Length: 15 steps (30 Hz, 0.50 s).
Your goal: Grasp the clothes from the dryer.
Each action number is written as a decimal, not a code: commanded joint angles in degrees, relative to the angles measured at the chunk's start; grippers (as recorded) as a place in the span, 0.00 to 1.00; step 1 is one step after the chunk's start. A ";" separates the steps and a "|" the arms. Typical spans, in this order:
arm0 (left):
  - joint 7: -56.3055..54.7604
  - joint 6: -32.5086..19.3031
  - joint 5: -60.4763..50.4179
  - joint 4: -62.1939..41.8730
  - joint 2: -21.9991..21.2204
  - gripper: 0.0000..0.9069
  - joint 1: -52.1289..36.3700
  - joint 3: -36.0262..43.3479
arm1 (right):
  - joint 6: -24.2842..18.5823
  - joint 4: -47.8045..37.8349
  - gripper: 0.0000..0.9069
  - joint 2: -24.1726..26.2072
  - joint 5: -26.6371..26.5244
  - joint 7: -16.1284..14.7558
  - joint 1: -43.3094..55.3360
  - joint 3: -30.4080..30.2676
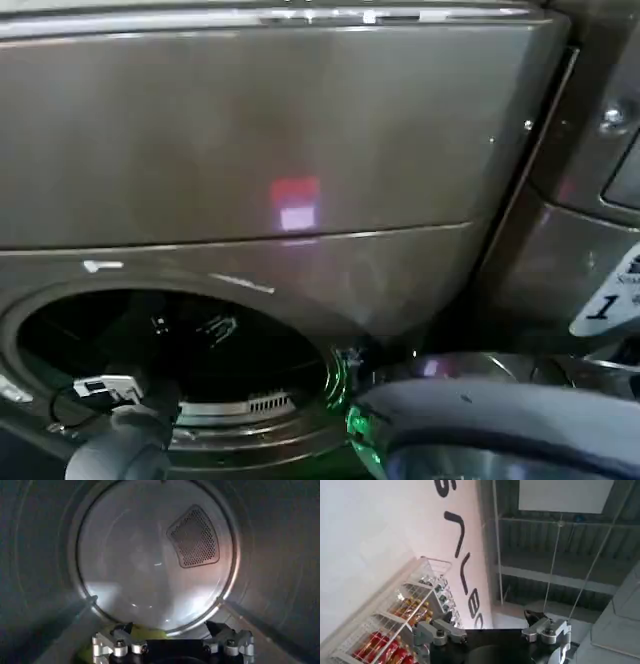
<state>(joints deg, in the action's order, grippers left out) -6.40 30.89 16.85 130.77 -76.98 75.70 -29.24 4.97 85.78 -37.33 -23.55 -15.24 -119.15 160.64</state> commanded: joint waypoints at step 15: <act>-3.28 -5.50 -0.33 -25.96 -2.08 1.00 -25.27 7.14 | 0.04 -0.64 1.00 -0.70 -0.59 -0.13 -3.21 4.24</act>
<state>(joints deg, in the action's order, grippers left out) -8.58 26.95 16.64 119.25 -78.19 63.62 -25.06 5.00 85.21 -38.02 -24.12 -15.34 -121.81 163.91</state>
